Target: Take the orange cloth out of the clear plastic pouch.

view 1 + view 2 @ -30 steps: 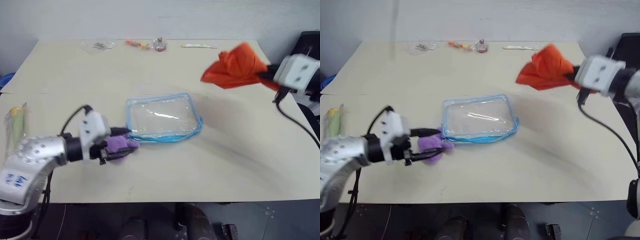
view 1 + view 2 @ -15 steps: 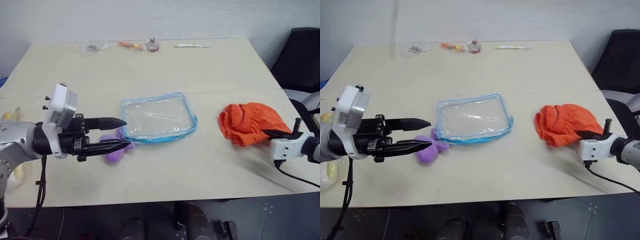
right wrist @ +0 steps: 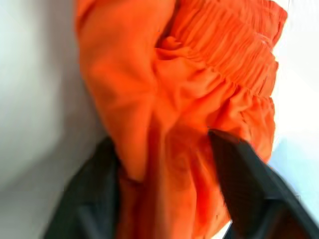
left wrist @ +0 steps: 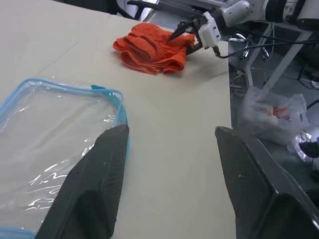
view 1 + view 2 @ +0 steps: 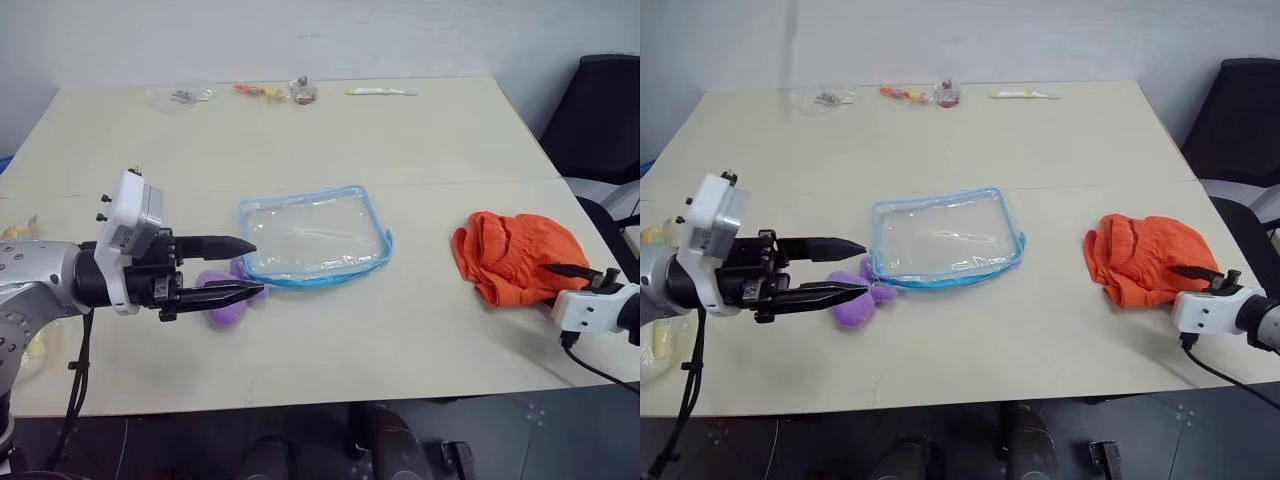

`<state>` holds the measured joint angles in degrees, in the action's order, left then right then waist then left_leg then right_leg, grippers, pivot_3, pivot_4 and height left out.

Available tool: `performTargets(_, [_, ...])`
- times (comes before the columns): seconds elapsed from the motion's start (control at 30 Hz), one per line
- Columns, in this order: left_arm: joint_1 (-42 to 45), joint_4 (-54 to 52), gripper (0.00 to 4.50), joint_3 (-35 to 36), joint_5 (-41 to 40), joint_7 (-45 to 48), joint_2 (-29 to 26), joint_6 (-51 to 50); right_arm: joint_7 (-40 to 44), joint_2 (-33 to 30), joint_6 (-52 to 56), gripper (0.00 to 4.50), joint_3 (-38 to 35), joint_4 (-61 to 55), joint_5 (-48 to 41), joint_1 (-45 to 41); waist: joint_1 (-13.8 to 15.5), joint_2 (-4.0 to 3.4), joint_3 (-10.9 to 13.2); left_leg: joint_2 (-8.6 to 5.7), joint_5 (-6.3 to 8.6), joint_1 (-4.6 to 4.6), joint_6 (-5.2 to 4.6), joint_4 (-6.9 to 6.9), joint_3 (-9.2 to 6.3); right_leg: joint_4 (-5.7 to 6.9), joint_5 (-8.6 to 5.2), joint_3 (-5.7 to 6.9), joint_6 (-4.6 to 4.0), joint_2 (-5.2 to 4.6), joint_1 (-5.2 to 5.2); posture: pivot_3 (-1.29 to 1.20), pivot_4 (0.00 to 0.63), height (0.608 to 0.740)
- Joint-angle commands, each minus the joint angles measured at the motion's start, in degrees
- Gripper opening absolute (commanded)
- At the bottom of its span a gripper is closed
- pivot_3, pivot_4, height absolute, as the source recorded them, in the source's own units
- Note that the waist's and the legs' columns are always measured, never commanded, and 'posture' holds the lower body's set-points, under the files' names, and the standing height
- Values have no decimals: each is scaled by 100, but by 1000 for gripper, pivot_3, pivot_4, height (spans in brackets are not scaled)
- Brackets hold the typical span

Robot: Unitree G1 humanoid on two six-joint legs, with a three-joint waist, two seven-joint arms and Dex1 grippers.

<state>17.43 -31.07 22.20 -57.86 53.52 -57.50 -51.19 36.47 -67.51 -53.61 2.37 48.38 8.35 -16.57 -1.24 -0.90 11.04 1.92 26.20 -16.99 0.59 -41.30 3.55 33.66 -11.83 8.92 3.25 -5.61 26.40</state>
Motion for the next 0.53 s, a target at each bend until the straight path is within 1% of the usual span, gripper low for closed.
performTargets(0.03, [-76,9,2923,132,118,196,-180,201,1696,-297,1635,4043,-544,-1141,-1893,646,19,0,0,0,0,0,0,-1,-2,-2,0,1,0,0,-1,0,150,740])
performTargets(0.07, [-116,50,2923,169,137,248,-216,219,2104,-433,2295,4365,-809,-1544,-2401,875,39,-1,0,0,0,-2,0,-1,-2,-2,0,1,0,-1,-1,0,150,740])
performTargets(0.13, [-229,134,2923,232,276,423,-337,338,2917,-805,3887,4365,-1409,-2144,-3289,1347,95,-15,5,-1,0,-2,-1,-1,-1,-1,0,0,0,-1,1,0,150,740])
performTargets(0.2, [-327,222,2923,264,433,596,-440,482,3519,-1087,5022,4365,-1966,-2400,-3750,1753,118,-34,5,-4,2,-3,-4,-3,6,-2,2,0,2,-1,5,0,150,740])
performTargets(0.27, [-376,398,2923,272,628,781,-544,672,4029,-1341,5824,4365,-2480,-2274,-3873,2097,136,-36,5,-3,3,-1,-7,-2,9,-3,2,7,1,5,5,0,150,740])
performTargets(0.37, [-335,653,2923,193,837,979,-612,893,4348,-1427,6505,4365,-3094,-1884,-3767,2453,150,-26,3,-3,5,-1,-9,1,9,-11,1,20,1,10,4,0,150,740])
performTargets(0.43, [-270,724,2923,124,915,1001,-583,989,4392,-1324,6696,4365,-3422,-1817,-3678,2594,149,-22,2,-4,6,-2,-11,3,10,-11,2,24,1,11,3,0,150,740])
performTargets(0.53, [-180,750,2923,27,1008,964,-513,1097,4305,-1073,6902,4365,-3830,-2008,-3625,2787,131,-22,2,-8,7,0,-13,6,22,-10,4,24,5,10,6,0,150,740])
